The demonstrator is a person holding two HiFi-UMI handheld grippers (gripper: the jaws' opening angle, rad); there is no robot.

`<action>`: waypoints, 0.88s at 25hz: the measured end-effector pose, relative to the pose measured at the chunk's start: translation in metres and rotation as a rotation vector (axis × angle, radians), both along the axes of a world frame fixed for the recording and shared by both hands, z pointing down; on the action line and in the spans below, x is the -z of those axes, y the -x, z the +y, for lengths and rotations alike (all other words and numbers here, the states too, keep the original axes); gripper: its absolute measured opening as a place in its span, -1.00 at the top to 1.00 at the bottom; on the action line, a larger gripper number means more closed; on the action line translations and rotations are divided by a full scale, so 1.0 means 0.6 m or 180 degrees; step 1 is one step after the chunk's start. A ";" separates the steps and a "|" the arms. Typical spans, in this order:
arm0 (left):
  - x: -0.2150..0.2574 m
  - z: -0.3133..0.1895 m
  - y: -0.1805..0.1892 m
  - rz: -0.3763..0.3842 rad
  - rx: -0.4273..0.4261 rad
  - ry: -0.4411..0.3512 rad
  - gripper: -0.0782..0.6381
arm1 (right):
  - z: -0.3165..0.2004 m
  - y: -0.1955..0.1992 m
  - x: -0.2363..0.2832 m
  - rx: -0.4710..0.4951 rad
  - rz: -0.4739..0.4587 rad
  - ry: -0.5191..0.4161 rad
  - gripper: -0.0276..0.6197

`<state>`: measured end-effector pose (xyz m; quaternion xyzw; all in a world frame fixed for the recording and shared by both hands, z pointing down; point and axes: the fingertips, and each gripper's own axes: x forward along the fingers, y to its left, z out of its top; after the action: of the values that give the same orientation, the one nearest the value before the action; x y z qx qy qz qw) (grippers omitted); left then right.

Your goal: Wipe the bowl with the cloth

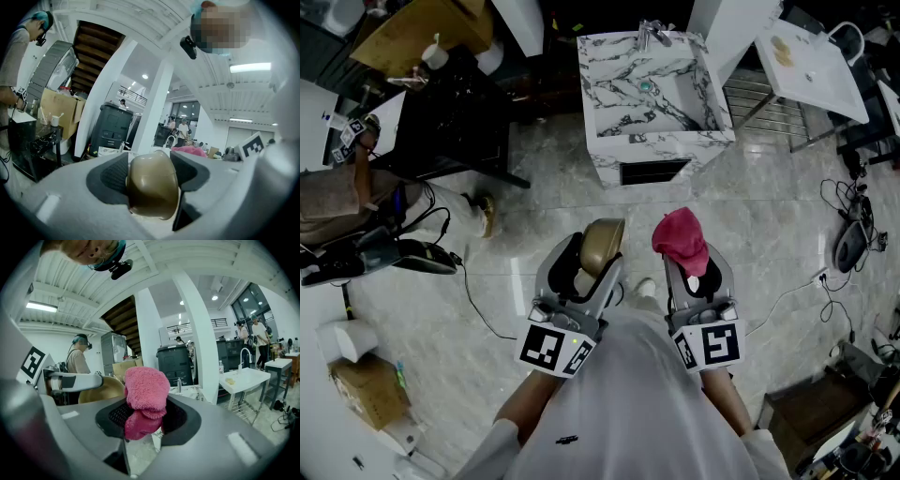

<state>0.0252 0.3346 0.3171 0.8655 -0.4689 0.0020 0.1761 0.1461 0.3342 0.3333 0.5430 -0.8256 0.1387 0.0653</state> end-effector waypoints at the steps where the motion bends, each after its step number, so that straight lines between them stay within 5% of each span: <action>1: 0.000 -0.005 -0.002 0.0038 -0.0003 -0.0014 -0.01 | -0.004 -0.003 -0.001 -0.0025 -0.0001 -0.0010 0.45; 10: 0.004 -0.026 0.018 0.0158 -0.0189 -0.0027 -0.01 | -0.010 0.054 0.003 -0.0085 0.0037 0.0008 0.45; 22: -0.015 -0.075 0.170 0.0213 -0.0257 -0.0069 -0.01 | -0.070 0.176 -0.005 -0.0288 0.0093 -0.0041 0.45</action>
<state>-0.0766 0.2899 0.3262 0.8852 -0.4275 -0.0250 0.1820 0.0405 0.2924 0.3364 0.5823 -0.8000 0.1282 0.0675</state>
